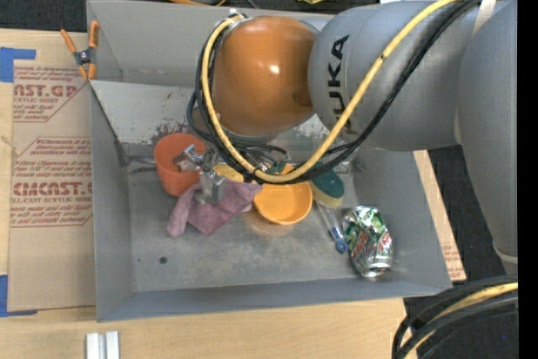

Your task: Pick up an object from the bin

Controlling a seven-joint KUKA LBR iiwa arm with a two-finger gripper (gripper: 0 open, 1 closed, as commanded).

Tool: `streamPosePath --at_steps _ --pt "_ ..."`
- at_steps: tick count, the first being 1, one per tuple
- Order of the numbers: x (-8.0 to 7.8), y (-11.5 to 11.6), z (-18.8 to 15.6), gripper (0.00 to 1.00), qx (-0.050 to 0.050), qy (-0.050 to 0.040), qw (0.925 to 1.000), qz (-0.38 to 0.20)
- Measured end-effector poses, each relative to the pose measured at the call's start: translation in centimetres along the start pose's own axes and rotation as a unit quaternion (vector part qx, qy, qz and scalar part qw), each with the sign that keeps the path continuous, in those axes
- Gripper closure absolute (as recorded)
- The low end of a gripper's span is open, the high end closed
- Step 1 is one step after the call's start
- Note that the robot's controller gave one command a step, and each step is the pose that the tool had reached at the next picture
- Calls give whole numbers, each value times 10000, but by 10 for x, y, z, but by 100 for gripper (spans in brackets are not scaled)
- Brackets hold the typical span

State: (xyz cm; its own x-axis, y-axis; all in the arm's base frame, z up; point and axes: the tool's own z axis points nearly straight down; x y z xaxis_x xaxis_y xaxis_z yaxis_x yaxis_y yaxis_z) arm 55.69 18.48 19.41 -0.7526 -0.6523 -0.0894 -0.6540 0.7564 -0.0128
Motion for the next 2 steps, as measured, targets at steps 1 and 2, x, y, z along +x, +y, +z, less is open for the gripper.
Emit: streamPosePath --at_steps 1,2 --pt "-12 -11 -12 100 4 -14 9936 -1126" --pt "-3 -21 11 100 0 -34 9996 -283"
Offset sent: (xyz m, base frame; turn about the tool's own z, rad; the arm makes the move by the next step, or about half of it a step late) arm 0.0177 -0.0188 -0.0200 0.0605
